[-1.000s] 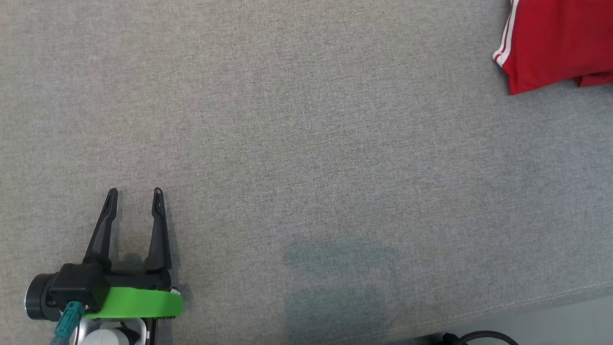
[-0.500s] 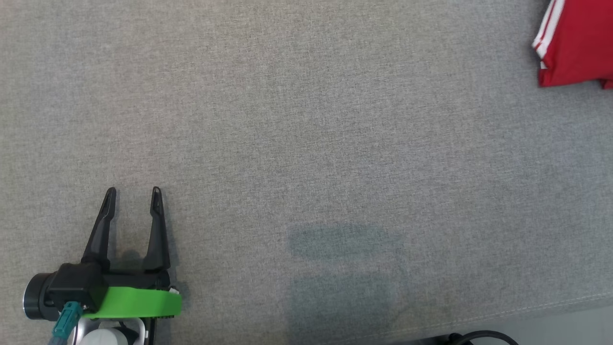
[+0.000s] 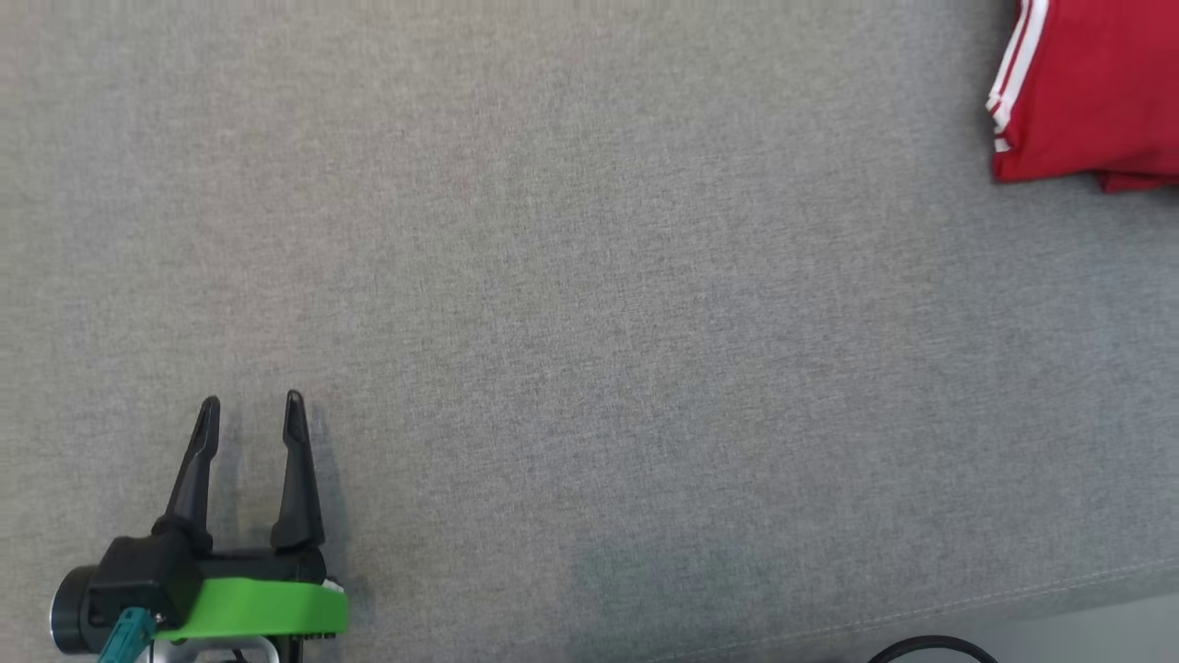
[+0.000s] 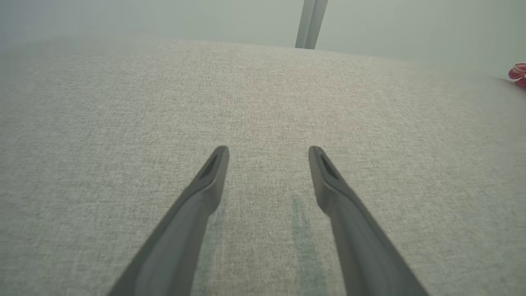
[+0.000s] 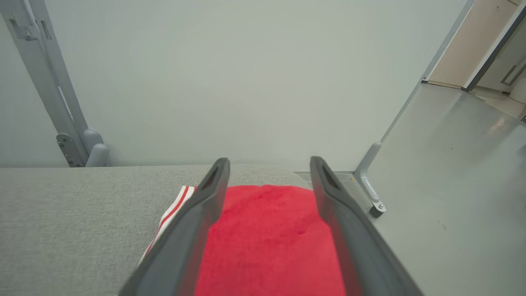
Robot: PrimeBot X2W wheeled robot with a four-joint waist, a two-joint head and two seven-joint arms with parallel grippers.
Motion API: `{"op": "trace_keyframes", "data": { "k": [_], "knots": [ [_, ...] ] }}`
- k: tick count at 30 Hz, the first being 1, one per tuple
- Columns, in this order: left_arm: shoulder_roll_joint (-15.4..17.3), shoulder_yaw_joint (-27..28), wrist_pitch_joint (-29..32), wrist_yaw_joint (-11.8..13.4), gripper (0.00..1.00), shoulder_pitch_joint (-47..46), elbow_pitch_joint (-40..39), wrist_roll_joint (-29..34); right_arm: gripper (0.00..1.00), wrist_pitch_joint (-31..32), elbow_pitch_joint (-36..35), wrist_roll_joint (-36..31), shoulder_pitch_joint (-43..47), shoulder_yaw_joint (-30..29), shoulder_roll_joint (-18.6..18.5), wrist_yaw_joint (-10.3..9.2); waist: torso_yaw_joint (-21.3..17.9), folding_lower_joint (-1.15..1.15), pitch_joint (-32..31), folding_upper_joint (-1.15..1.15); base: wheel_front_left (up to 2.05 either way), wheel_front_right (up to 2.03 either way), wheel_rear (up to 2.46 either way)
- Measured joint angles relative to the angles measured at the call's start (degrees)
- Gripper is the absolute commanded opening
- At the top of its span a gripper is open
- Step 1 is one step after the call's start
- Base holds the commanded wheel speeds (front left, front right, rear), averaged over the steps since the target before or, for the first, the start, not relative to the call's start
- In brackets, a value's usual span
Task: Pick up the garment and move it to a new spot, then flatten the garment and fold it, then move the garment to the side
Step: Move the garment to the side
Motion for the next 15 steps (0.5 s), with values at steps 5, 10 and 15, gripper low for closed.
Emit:
{"op": "trace_keyframes", "data": {
  "k": [5,10,15],
  "knots": [
    [0.0,0.5,0.0,2.1,1.0,1.8,-0.1,-1.4,1.0,-6.1,-8.0,2.5,12.7,2.5,2.9,0.0,-0.2,0.0,-4.6,0.0,0.0,0.0,0.0],
    [0.0,0.5,0.0,5.0,1.0,3.0,-0.8,-1.5,1.0,-9.1,-14.5,1.8,25.0,2.3,5.3,0.0,0.4,0.0,-9.1,-0.01,0.0,0.0,0.0],
    [0.0,-1.0,0.0,6.9,1.0,4.5,-0.1,-3.0,1.0,-9.8,-18.4,-0.4,37.0,1.8,10.6,0.0,1.7,0.0,-13.6,-0.01,0.0,0.0,0.0]
  ]
}}
